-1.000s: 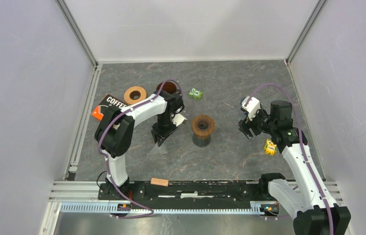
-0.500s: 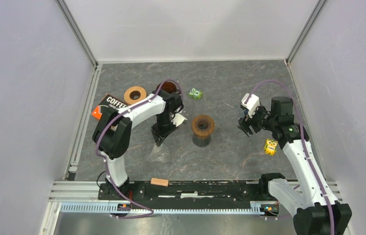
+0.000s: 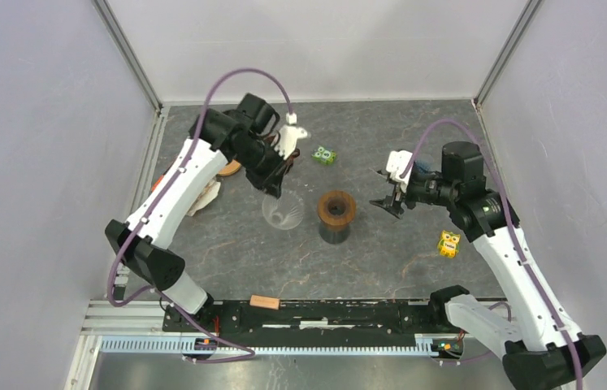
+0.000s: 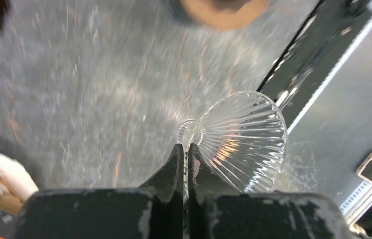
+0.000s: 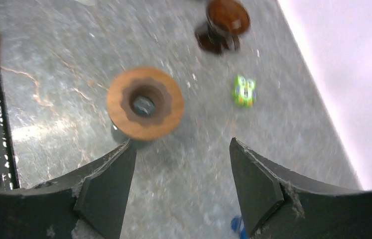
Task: Place the coffee filter in the dripper
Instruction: Pick up the coffee dripper from the center of the board, then place the coffee dripper in the dripper holder.
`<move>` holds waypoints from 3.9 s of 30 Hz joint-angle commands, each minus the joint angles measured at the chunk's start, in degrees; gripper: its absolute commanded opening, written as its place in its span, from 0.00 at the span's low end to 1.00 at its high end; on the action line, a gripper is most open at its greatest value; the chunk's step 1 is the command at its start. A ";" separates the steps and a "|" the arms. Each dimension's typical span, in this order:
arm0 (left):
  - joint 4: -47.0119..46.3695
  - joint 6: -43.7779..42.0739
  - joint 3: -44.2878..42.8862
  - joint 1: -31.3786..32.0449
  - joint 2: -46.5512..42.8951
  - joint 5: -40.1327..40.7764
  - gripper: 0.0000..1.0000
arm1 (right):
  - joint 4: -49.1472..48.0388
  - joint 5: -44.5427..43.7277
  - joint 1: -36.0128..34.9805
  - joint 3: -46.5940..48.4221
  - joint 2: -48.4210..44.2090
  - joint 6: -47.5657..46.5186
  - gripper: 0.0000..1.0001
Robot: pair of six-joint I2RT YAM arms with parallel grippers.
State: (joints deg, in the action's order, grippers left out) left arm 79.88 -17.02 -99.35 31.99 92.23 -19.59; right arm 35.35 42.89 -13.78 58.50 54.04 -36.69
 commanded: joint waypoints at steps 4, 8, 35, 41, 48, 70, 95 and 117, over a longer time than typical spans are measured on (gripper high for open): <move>-2.66 2.39 -18.27 1.23 4.66 -13.58 0.02 | 7.08 0.19 -11.15 12.93 1.05 -12.23 0.70; -6.03 7.66 -24.11 1.45 9.78 -17.97 0.02 | 10.43 -1.56 -13.99 17.34 2.76 -15.97 0.69; -14.48 10.43 -22.94 4.75 16.58 -22.12 0.02 | 12.84 -24.77 -32.18 13.10 11.10 -18.21 0.44; -22.91 11.90 -13.92 4.75 13.40 -21.98 0.02 | 10.91 -26.33 -32.30 10.76 10.49 -17.47 0.33; -23.99 11.76 -11.79 4.79 12.77 -21.85 0.02 | 9.67 -26.73 -32.28 9.51 10.43 -16.97 0.27; -28.37 11.13 -4.96 5.94 11.53 -20.08 0.02 | 7.90 -25.92 -32.58 6.23 11.67 -16.47 0.26; -36.71 8.75 8.13 7.56 6.84 -14.51 0.02 | 7.53 -27.31 -33.09 3.71 12.42 -16.49 0.00; -41.44 8.13 16.51 8.33 3.96 -11.30 0.02 | 8.62 -29.51 -33.15 5.74 15.01 -16.48 0.00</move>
State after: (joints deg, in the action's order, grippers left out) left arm 34.33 -7.16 -85.73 39.29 96.20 -33.23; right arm 44.38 15.94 -47.18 62.94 67.02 -53.82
